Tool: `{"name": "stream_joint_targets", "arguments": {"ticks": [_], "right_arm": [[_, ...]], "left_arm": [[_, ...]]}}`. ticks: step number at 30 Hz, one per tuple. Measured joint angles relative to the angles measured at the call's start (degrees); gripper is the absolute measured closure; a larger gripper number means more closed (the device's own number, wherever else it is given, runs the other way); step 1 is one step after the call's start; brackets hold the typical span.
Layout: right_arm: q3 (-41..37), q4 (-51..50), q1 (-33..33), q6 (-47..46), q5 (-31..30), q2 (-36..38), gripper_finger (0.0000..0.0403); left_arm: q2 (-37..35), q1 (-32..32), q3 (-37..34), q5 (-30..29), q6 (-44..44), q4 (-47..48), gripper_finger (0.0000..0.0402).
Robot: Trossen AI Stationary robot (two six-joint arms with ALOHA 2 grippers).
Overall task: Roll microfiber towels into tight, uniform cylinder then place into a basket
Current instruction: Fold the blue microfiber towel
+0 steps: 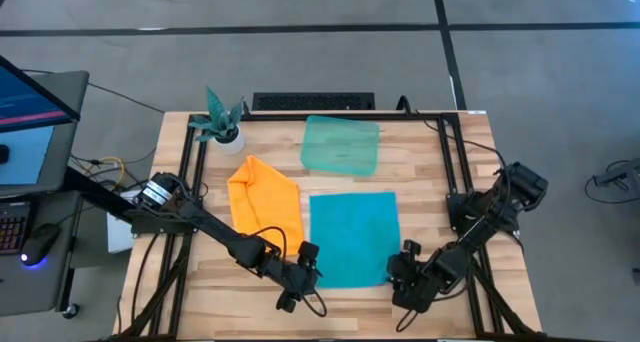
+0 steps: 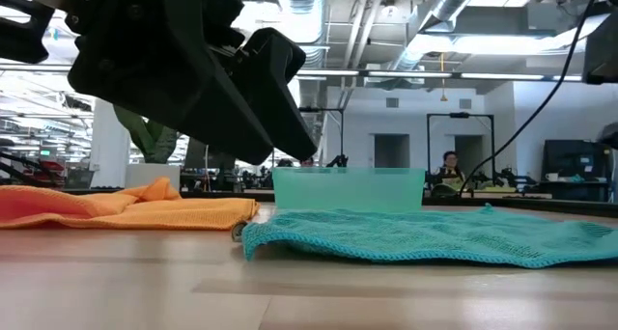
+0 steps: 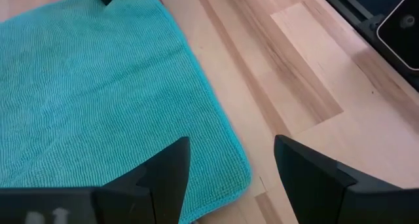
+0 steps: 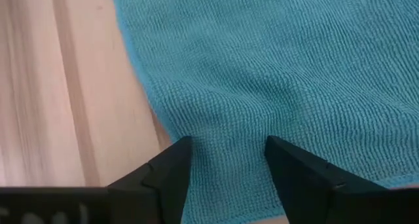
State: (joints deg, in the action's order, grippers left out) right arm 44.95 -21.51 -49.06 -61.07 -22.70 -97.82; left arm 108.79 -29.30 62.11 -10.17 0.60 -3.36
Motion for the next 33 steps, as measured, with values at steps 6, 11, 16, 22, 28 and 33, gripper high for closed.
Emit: {"name": "stream_joint_targets", "arguments": {"ticks": [6, 11, 16, 22, 28, 33], "right_arm": [[3.55, -2.65, -0.90, 4.24, 2.68, 0.24, 0.0200], [6.41, -3.75, -1.58, 7.02, 0.80, 3.02, 0.0205], [6.54, -3.72, -2.83, 7.53, 0.11, 2.73, 0.0204], [6.54, -3.63, -4.74, 7.53, -0.09, -1.12, 0.0207], [6.74, -2.66, -5.03, 7.54, -0.13, -4.62, 0.0211], [6.91, -3.49, -4.61, 7.07, -0.46, -5.77, 0.0212]], "left_arm": [[0.00, 0.00, -0.02, 0.00, -0.01, -0.37, 0.0187], [0.00, 0.00, -0.02, 0.00, -0.02, -0.46, 0.0187], [0.00, 0.00, -0.02, 0.02, -0.46, -0.44, 0.0187], [0.00, 0.00, -0.02, 0.02, -0.46, -0.42, 0.0187], [0.00, 0.02, -0.02, -0.90, -0.44, -0.42, 0.0187], [0.00, 0.02, -0.02, -1.03, -0.45, -0.40, 0.0187]]}}
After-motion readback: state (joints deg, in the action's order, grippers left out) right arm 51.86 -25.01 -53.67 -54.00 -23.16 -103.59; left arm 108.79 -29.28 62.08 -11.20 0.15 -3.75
